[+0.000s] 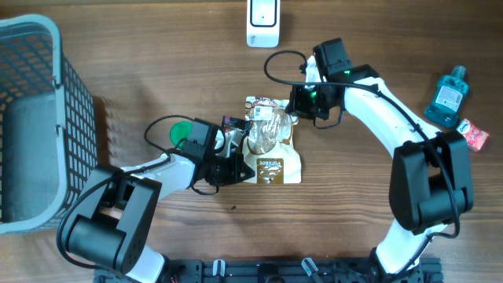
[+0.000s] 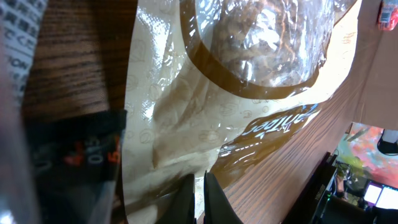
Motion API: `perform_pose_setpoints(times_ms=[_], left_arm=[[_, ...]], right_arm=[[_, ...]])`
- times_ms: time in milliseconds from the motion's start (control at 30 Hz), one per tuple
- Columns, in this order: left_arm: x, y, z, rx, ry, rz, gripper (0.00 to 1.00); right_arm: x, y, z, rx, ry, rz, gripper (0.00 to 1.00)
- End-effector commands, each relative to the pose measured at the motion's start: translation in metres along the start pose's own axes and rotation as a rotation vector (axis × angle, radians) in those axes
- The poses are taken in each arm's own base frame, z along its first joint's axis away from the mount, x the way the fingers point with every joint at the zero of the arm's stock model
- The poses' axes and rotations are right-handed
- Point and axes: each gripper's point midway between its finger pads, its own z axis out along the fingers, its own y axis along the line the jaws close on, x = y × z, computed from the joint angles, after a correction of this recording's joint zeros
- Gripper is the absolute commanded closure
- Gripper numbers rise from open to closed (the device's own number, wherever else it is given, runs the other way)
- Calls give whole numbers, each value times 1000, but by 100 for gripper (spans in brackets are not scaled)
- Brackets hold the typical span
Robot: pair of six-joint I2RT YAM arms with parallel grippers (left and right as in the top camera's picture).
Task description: Scan the item barcode
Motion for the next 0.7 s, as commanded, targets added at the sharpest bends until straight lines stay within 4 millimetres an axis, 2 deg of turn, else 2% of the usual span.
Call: perform_pose_setpoints(times_ms=[0,67,167,233,333,433,533,667], left_arm=[[31,65,9,-249,43,-112,96],[33,66,9,-253,51,-118,96],[35,67,8,-258,60,-124,96],[36,68,8,-260,64,-128,96],[39,69,7,-265,74,-135,96],[40,69,7,-268,78,-135,96],[43,70,7,-272,87,-142,96],[44,70,6,-274,90,-144,96]], right_arm=[[-10,-9,21,6,0,29,95],[-15,-17,30,32,-15,36,95],[-16,-24,33,60,-21,54,95],[-17,-35,34,118,-34,54,96],[-10,-51,44,168,-2,42,95],[0,-68,67,191,51,49,95],[9,-80,81,210,90,67,95],[11,-96,86,275,96,48,95]])
